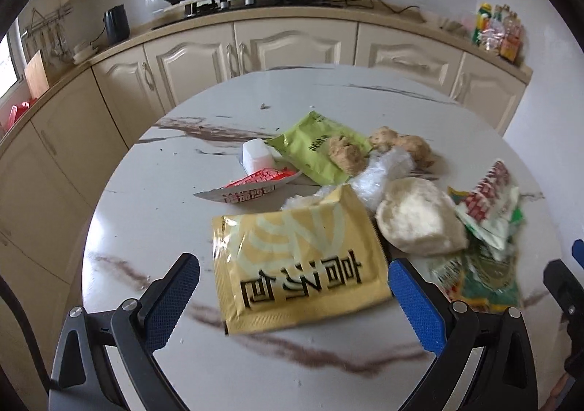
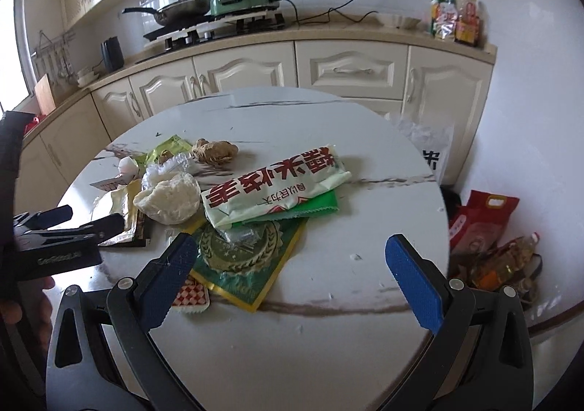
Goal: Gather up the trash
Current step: 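Grasp the yellow snack packet with the left tool and lift it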
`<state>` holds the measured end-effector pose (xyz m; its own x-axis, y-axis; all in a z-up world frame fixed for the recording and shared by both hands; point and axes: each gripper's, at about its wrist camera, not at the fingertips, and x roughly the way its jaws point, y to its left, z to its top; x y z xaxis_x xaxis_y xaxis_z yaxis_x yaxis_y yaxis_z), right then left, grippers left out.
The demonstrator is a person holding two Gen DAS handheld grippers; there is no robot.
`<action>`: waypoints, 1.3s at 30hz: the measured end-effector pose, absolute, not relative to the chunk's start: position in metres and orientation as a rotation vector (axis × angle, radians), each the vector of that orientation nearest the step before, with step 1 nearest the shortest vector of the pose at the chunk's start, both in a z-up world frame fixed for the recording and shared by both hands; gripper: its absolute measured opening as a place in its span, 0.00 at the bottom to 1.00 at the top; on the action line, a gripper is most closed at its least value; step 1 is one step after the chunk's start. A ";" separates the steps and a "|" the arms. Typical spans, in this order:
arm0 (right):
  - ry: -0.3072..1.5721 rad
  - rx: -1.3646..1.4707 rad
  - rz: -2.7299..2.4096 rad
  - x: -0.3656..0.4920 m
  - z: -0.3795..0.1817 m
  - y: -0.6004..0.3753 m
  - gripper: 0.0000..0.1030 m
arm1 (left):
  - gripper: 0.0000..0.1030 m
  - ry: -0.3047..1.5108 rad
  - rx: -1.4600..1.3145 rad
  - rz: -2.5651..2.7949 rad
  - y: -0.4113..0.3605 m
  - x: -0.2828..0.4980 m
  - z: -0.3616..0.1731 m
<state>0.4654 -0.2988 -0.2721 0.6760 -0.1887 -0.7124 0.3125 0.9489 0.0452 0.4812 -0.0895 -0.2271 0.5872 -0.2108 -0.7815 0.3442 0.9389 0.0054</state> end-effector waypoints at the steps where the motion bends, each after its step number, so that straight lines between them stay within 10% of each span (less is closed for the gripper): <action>1: 0.784 0.166 -0.281 0.468 -0.273 -0.299 1.00 | 0.99 0.895 0.163 -0.319 -0.090 0.488 -0.229; 12: 0.812 0.180 -0.269 0.481 -0.285 -0.309 1.00 | 0.94 0.916 0.086 -0.391 -0.083 0.520 -0.253; 20: 0.823 0.192 -0.277 0.479 -0.289 -0.313 1.00 | 0.57 0.888 0.027 -0.454 -0.058 0.511 -0.258; 39: 0.849 0.197 -0.267 0.478 -0.289 -0.297 1.00 | 0.12 0.793 0.020 -0.543 -0.027 0.461 -0.229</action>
<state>0.4784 -0.2972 -0.2894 0.6307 -0.1539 -0.7606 0.3100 0.9485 0.0651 0.4615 -0.0274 -0.2290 0.5725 -0.4559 -0.6815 0.4704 0.8634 -0.1825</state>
